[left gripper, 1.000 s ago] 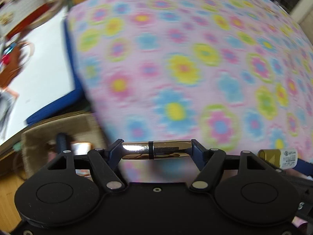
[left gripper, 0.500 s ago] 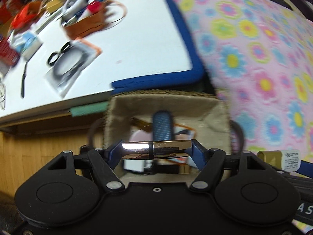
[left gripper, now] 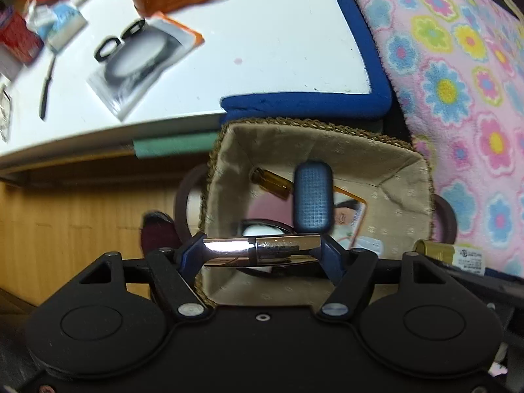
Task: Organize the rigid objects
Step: 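Carry the silver tube and CIELO tube over the basket and lower them inside, then open both grippers to release the tubes into the basket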
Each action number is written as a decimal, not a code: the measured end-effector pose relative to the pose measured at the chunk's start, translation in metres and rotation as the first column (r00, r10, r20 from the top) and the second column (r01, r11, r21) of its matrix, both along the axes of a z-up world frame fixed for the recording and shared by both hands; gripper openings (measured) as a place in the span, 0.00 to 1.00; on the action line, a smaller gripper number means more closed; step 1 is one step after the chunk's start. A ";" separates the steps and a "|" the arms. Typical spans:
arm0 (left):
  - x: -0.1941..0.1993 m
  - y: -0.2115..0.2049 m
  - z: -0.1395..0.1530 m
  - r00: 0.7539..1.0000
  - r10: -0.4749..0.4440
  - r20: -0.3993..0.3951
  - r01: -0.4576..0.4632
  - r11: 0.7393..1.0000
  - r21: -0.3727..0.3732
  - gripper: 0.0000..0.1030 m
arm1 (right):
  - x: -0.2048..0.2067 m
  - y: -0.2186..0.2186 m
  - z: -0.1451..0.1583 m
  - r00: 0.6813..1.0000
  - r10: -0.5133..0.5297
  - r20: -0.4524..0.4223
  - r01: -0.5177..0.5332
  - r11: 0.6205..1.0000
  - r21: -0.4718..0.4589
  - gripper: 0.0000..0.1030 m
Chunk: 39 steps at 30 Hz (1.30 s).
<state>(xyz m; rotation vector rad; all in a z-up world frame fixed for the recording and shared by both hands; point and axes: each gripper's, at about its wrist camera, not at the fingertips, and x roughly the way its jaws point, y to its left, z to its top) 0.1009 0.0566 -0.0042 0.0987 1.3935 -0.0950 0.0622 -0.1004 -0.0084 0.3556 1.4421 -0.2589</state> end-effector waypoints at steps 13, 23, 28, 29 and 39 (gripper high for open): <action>0.007 0.004 -0.010 1.000 0.023 -0.020 -0.022 0.996 0.086 0.72 | 0.013 0.000 -0.022 0.999 -0.008 -0.043 0.009 1.000 0.016 0.82; 0.009 0.003 -0.016 0.997 0.022 -0.073 -0.016 0.997 0.076 0.72 | 0.013 -0.001 -0.024 0.999 -0.008 -0.046 0.009 1.000 0.027 0.85; 0.009 0.004 -0.019 0.995 0.025 -0.095 -0.019 0.998 0.064 0.72 | 0.011 -0.001 -0.025 0.999 -0.010 -0.051 0.011 1.000 0.023 0.85; 0.009 0.004 -0.020 0.995 0.026 -0.101 -0.020 0.998 0.061 0.72 | 0.011 0.000 -0.026 0.999 -0.011 -0.052 0.013 1.000 0.023 0.85; 0.008 0.005 -0.021 0.994 0.014 -0.112 -0.009 0.999 0.046 0.72 | 0.008 0.000 -0.024 0.999 -0.004 -0.050 0.004 1.000 0.002 0.86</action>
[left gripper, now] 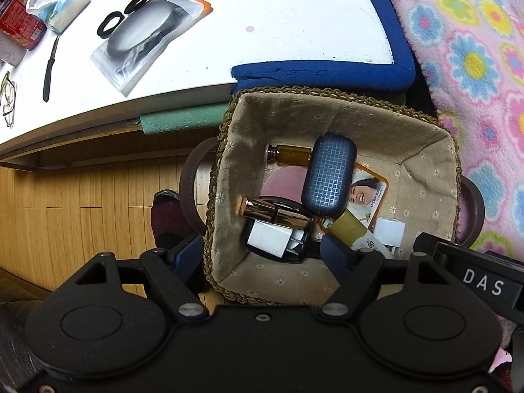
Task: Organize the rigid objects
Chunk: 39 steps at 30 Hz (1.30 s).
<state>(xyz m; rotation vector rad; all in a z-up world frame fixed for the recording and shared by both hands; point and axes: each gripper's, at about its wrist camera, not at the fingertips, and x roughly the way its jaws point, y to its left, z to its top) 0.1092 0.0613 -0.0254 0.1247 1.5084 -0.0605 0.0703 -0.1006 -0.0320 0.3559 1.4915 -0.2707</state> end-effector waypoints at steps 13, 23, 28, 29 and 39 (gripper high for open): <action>-0.003 0.003 -0.003 1.000 -0.006 -0.019 0.005 1.000 -0.027 0.72 | -0.006 0.000 0.005 1.000 0.013 0.005 -0.013 1.000 -0.016 0.86; -0.015 0.006 0.010 0.999 0.004 0.047 -0.002 1.000 -0.031 0.73 | -0.020 0.005 0.017 0.998 0.056 0.023 -0.055 0.998 -0.035 0.86; -0.029 0.006 0.018 0.997 -0.003 0.074 0.005 0.999 -0.036 0.73 | -0.032 0.003 0.026 0.997 0.063 0.046 -0.061 0.998 -0.032 0.87; -0.032 0.005 0.018 0.997 -0.005 0.075 0.008 0.999 -0.033 0.73 | -0.035 0.002 0.028 0.997 0.063 0.051 -0.062 0.998 -0.033 0.88; -0.060 0.002 0.027 0.995 -0.035 0.091 0.044 0.994 -0.099 0.74 | -0.066 -0.015 0.035 0.998 -0.003 0.065 0.006 0.999 -0.053 1.00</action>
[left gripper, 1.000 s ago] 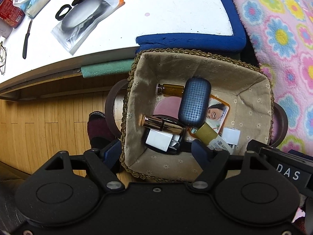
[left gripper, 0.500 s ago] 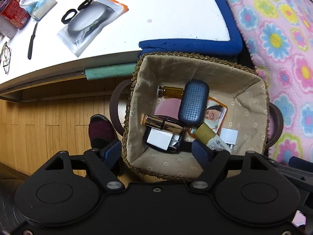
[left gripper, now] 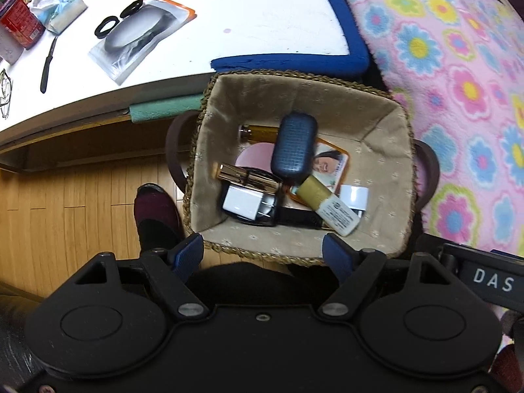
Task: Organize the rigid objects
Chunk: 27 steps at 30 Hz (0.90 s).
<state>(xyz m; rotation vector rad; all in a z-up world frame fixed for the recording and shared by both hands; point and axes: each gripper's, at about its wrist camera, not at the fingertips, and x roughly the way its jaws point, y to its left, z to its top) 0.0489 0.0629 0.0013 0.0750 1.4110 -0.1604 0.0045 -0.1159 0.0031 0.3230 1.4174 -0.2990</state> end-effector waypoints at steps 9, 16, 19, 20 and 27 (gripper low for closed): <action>-0.011 -0.001 0.004 0.999 -0.024 0.044 0.026 0.999 -0.041 0.74 | -0.013 -0.004 -0.004 1.000 0.002 -0.010 -0.002 1.000 -0.012 1.00; -0.007 -0.008 -0.004 0.999 -0.033 0.011 0.033 0.999 -0.023 0.77 | -0.010 -0.004 -0.007 1.000 0.014 -0.010 -0.015 0.998 -0.067 1.00; -0.009 -0.011 -0.006 0.999 -0.029 0.028 0.028 1.000 0.010 0.77 | -0.007 -0.003 -0.011 1.000 0.010 -0.013 -0.011 0.997 -0.070 1.00; -0.010 -0.013 -0.006 0.999 -0.028 0.037 0.028 0.999 0.023 0.77 | -0.007 -0.003 -0.012 1.000 0.012 -0.014 -0.013 0.998 -0.069 1.00; -0.010 -0.014 -0.005 0.997 -0.043 0.064 0.042 0.999 0.026 0.75 | -0.003 -0.002 -0.017 1.000 0.013 -0.022 -0.015 0.996 -0.083 1.00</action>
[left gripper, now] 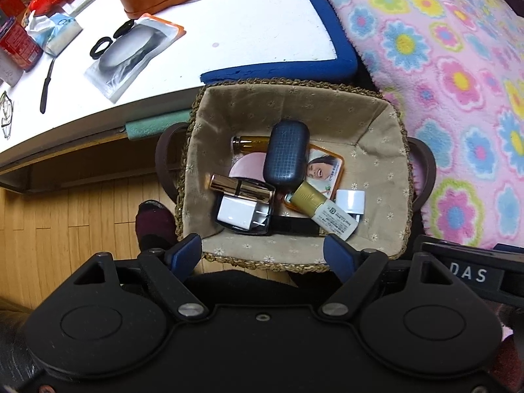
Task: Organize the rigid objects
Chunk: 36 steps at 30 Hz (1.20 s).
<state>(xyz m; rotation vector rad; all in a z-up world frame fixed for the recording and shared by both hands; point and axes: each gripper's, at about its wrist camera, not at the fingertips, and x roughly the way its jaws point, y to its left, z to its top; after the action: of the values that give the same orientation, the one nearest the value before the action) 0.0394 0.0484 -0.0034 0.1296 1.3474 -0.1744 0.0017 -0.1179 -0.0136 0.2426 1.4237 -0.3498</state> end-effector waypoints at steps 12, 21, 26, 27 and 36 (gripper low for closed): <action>0.004 0.003 0.001 1.000 0.020 0.012 -0.019 1.000 -0.017 0.75 | 0.005 0.003 -0.004 1.000 0.010 -0.005 -0.011 1.000 -0.007 1.00; 0.004 0.003 0.002 1.000 0.022 0.022 -0.021 0.999 -0.030 0.75 | 0.008 0.003 -0.004 1.000 0.018 -0.001 -0.018 1.000 -0.014 1.00; 0.004 0.002 0.003 0.999 0.017 0.031 -0.016 1.000 -0.022 0.74 | 0.009 0.004 -0.005 1.000 0.024 -0.002 -0.025 1.000 -0.017 1.00; 0.003 0.002 0.003 0.999 0.016 0.031 -0.015 1.000 -0.020 0.74 | 0.009 0.004 -0.005 1.000 0.025 -0.002 -0.025 1.000 -0.018 1.00; 0.004 0.000 0.000 1.000 0.008 0.017 -0.008 1.000 -0.003 0.74 | 0.009 0.003 -0.007 1.000 0.025 -0.007 -0.025 0.999 -0.020 1.00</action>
<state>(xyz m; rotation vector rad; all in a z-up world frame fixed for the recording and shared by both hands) 0.0433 0.0487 -0.0037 0.1231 1.3303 -0.1674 0.0107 -0.1152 -0.0201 0.2075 1.4278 -0.3444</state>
